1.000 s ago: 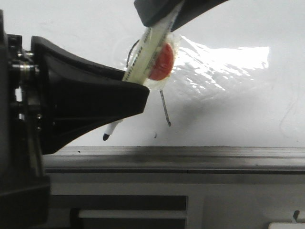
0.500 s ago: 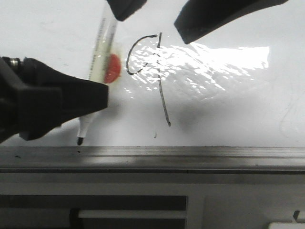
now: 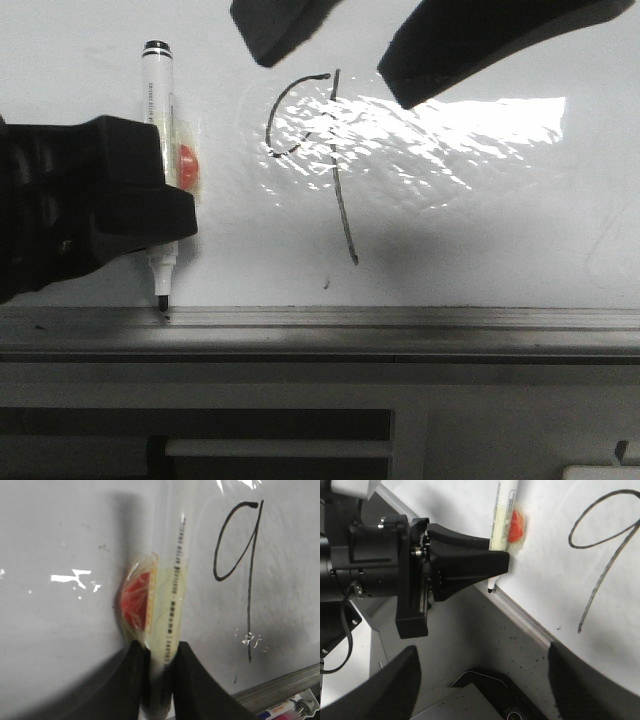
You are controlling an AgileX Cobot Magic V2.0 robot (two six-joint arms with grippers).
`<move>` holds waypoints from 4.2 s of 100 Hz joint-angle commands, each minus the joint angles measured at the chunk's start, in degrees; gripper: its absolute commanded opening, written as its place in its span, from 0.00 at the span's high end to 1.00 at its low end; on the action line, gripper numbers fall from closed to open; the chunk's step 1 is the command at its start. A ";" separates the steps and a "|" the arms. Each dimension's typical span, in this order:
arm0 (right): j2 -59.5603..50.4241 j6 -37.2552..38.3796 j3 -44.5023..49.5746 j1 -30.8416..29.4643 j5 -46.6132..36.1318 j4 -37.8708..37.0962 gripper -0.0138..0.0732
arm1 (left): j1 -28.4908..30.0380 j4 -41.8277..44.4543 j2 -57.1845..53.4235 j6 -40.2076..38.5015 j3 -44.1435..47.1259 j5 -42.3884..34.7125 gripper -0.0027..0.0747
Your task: Write number 9 on whiteboard
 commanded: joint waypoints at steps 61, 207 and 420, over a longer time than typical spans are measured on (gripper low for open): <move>-5.82 -0.41 0.16 0.12 -6.33 -5.55 0.74 | -0.22 -0.85 -9.01 0.72 -0.14 -1.00 0.42; -55.68 -0.68 45.89 0.01 -37.33 -17.36 0.91 | -0.22 16.69 -39.51 4.25 20.08 0.34 0.99; -55.68 -0.68 45.89 0.01 -37.33 -17.36 0.91 | 53.55 34.28 -74.96 4.25 20.21 50.46 0.99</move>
